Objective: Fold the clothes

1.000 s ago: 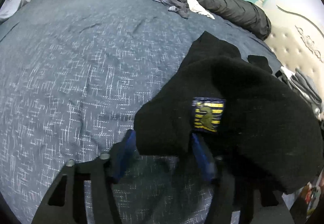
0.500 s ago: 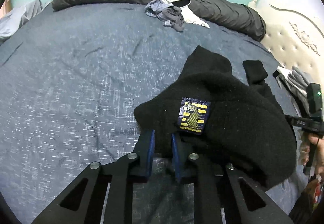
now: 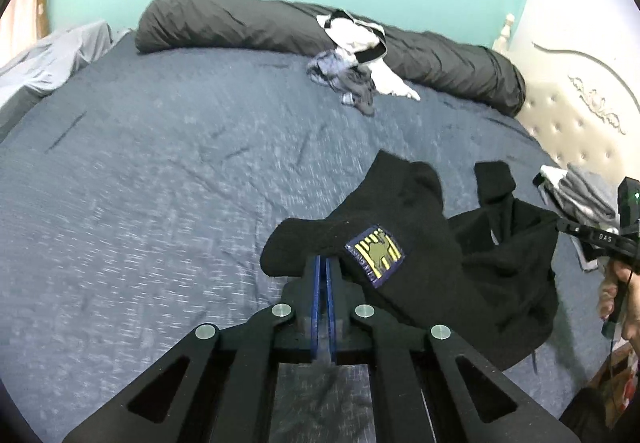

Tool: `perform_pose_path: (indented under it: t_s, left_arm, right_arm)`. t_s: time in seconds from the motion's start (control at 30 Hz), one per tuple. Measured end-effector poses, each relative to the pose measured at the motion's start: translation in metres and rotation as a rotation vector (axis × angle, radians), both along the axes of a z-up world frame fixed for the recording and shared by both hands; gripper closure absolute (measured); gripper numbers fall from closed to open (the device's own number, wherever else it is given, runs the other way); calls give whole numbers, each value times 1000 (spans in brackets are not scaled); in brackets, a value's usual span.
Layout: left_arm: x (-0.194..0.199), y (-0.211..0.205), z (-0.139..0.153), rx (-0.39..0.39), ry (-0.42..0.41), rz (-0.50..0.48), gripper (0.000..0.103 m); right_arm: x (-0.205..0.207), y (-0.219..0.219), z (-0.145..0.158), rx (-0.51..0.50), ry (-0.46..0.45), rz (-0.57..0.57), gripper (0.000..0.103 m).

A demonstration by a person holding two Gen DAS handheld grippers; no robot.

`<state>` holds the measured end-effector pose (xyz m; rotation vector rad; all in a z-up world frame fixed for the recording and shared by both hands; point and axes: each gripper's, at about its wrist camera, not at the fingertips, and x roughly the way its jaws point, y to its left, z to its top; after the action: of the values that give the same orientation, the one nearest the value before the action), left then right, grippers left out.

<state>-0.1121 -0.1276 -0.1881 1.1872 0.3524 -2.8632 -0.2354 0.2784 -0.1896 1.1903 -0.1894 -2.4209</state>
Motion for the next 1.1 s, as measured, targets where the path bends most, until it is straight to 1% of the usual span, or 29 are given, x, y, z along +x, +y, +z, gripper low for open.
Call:
perform_pose_path:
  t_s: [0.13,0.4,0.43,0.5,0.6,0.67,0.83,0.93,1.1]
  left_arm:
    - [18,-2,18,-31,8,0,100]
    - [57,-18,50,-37,41,57,101]
    - [62,-20,54,-38,47,67,103]
    - [69,-29,59,-16,59,96,103]
    - [73,-35,57,-17,30,104,103]
    - [73,-34,52,-14,9,92,103]
    - [66,-27,32,25,-34,65,103]
    - [55,-19,19,25,-58,40,103]
    - [33,-12,-2,50,-92,33,102]
  right_arm:
    - [10,15,28,-23,45,-23,101]
    - [35,43,84,-58,124,-36,101]
    - [36,45,88,-60,131,-36,101]
    - [39,49,93,-60,135,-37,101]
    - [39,52,87,-33,117,-40,101]
    - [38,51,75,-8,93,-40,101]
    - [34,61,43,31,38,-65,101]
    - [32,72,29,42,21,-74,100]
    - [23,84,3,55,-20,-82,99]
